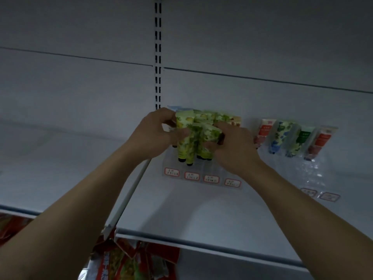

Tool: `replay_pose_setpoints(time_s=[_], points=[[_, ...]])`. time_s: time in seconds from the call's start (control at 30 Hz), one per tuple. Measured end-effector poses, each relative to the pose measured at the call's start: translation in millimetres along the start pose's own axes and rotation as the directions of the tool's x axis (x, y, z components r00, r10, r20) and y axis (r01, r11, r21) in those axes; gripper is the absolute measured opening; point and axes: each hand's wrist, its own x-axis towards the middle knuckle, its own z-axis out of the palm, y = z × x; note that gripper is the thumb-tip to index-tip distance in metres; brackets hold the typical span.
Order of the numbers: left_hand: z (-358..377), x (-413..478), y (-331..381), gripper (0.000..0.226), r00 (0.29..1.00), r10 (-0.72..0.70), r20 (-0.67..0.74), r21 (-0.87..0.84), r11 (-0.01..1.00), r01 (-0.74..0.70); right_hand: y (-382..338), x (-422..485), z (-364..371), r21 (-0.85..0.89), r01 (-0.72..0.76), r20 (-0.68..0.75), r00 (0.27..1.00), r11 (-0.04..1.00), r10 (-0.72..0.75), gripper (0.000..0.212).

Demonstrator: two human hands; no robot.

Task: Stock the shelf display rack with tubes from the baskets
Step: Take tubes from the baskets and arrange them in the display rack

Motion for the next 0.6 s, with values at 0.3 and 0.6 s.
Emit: replay_pose_setpoints(time_s=[0.3,0.6], points=[[9.1,-1.1,-6.5,0.018,0.989,-0.027,0.143,-0.067,0.997,0.037,-4.2,1.8,11.4,0.151,0.03,-0.057,0.998,0.988,-0.022,0.025],[5.8,-2.5,-9.2,0.018,0.986,-0.048,0.16,-0.103,0.993,0.065,-3.1,5.4,7.0,0.009,-0.013,-0.017,1.0,1.0,0.013,0.028]])
